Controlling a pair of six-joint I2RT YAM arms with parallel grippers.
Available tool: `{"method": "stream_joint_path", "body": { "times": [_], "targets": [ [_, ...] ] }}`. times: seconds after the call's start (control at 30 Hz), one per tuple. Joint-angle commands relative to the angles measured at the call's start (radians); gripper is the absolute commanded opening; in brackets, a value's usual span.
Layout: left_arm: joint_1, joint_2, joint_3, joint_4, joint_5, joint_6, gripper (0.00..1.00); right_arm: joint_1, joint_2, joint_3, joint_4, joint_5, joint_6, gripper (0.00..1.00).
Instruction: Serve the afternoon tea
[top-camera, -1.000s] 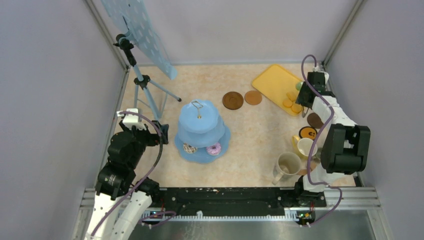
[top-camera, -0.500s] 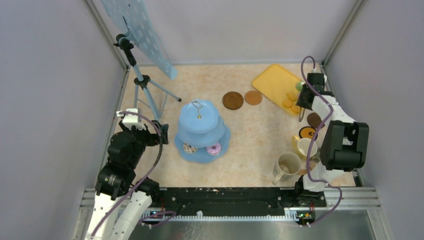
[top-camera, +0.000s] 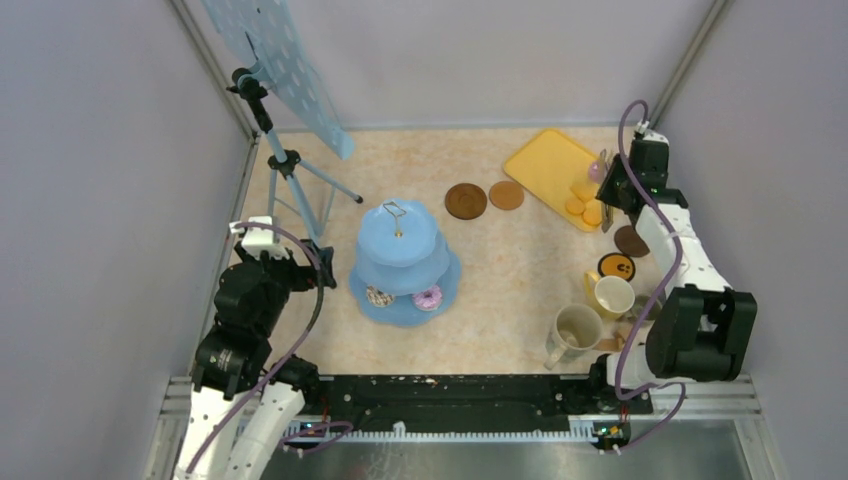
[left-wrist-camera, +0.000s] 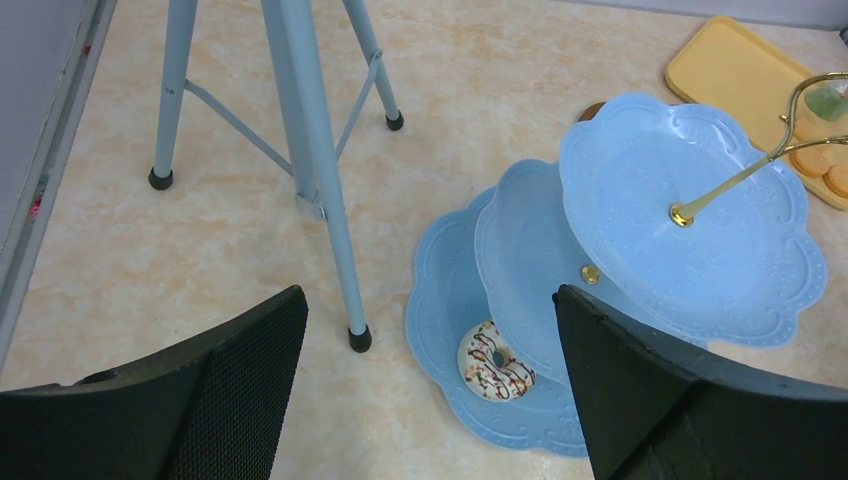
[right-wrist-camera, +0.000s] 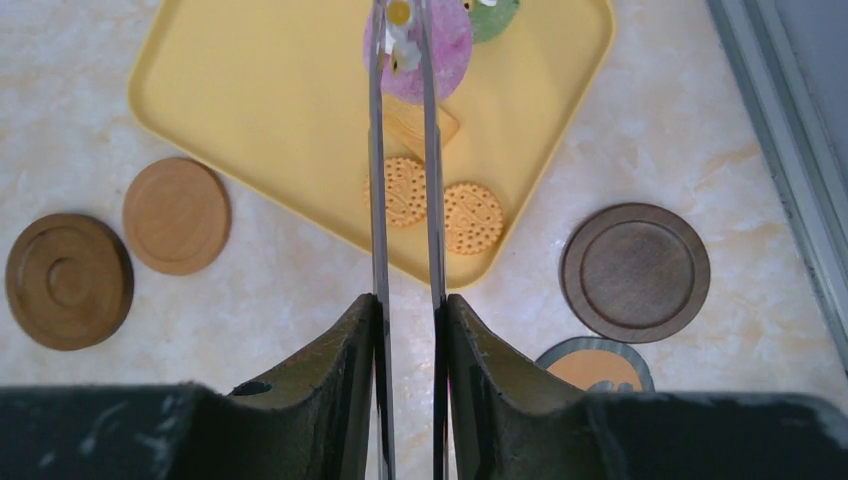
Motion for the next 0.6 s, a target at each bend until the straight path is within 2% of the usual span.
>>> {"method": "stream_joint_path", "body": {
  "times": [0.0,0.13,0.57],
  "targets": [
    [0.014,0.013,0.015,0.026,0.007,-0.001,0.99,-0.008,-0.071,-0.023,0.053,-0.087,0.038,0.21],
    [0.023,0.018,0.018,0.023,0.009,-0.003,0.99,-0.009,-0.079,-0.042,0.085,-0.110,0.040,0.20],
    [0.032,0.021,0.013,0.029,0.016,0.001,0.99,-0.023,0.129,0.005,0.163,-0.201,0.059,0.21]
  ]
}}
